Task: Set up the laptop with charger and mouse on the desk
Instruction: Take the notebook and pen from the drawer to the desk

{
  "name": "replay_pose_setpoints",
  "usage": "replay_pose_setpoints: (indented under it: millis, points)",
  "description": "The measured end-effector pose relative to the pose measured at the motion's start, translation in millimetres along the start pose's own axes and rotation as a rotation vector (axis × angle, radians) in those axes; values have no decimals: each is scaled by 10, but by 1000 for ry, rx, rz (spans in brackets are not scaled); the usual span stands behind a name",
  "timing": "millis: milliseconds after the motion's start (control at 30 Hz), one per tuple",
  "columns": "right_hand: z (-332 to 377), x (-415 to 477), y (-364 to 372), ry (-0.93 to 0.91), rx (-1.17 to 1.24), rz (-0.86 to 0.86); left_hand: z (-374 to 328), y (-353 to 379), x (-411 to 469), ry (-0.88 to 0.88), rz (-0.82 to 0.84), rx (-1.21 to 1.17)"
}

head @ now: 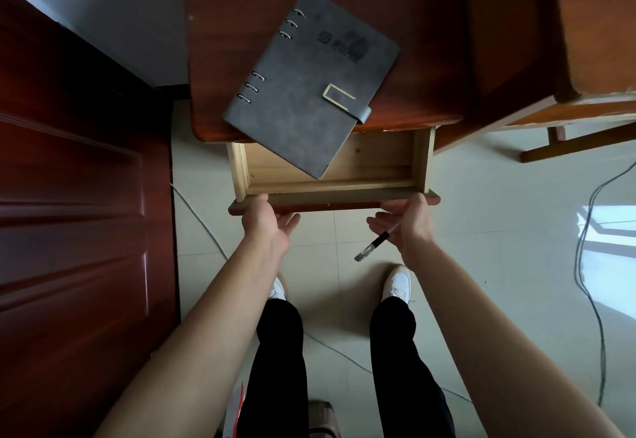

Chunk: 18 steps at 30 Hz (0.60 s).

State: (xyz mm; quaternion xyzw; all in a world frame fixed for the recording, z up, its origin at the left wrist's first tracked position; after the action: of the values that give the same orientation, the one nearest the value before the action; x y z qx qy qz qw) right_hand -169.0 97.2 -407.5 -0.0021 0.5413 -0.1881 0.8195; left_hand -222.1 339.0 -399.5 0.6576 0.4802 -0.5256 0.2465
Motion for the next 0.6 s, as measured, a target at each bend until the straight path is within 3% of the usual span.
replay_pose_setpoints:
  millis: [133,300,467,600]
  points:
    - [234,-104,7,-231,1,-85,-77,-25,-92,178,-144,60]
    - [394,-138,58,-408,-31,-110,-253,76,-148,277,-136,-15]
    - [598,-165,233,-517,-86,-94,-378,236,-216,295,20,-146]
    - [839,-243,429,-618,-185,-28,-530,502,-270,235,255,-291]
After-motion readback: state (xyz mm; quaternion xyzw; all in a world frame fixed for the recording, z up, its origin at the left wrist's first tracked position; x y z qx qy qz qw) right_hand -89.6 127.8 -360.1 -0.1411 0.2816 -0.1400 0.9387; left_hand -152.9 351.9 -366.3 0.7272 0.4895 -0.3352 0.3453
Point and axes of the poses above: each hand's wrist, its own x-axis towards the middle knuckle, its own y-axis out of the palm, z = x × y, the point moved 6 cm from there along x, towards the middle knuckle, and after that the axes turned 5 degrees about -z, right-handed, at the moved point
